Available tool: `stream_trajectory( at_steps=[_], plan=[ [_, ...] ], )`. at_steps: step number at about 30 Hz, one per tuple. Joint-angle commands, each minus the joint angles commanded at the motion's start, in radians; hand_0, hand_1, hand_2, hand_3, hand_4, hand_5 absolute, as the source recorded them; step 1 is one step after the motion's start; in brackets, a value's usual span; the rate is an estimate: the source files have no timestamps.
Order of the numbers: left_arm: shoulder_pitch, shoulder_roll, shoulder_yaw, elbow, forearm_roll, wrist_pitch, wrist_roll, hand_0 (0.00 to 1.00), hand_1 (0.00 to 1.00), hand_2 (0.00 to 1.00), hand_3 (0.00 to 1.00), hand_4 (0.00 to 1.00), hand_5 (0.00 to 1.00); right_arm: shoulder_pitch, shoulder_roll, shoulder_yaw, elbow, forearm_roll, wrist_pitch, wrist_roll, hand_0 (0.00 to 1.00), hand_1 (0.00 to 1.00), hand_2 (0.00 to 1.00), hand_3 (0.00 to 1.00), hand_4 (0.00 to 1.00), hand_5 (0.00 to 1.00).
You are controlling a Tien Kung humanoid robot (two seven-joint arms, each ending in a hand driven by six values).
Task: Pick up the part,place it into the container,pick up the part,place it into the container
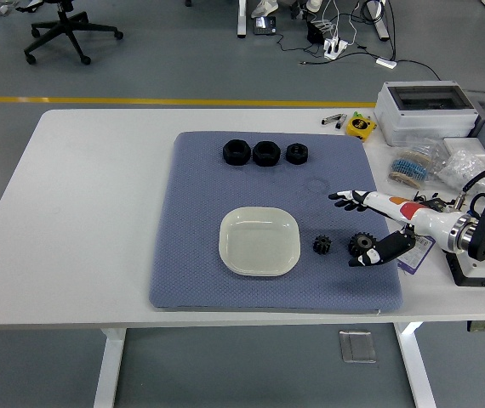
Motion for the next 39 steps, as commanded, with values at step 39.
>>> stream_trajectory(
  at_steps=[39],
  plan=[
    [-0.006, 0.001, 0.043, 0.000, -0.022, 0.007, 0.002, 0.947, 0.921, 0.900, 0.607, 0.566, 0.702, 0.085, 0.132, -0.091, -0.349, -0.169, -0.011, 0.053, 0.641, 0.646, 0.684, 0.656, 0.933, 0.102]
  ],
)
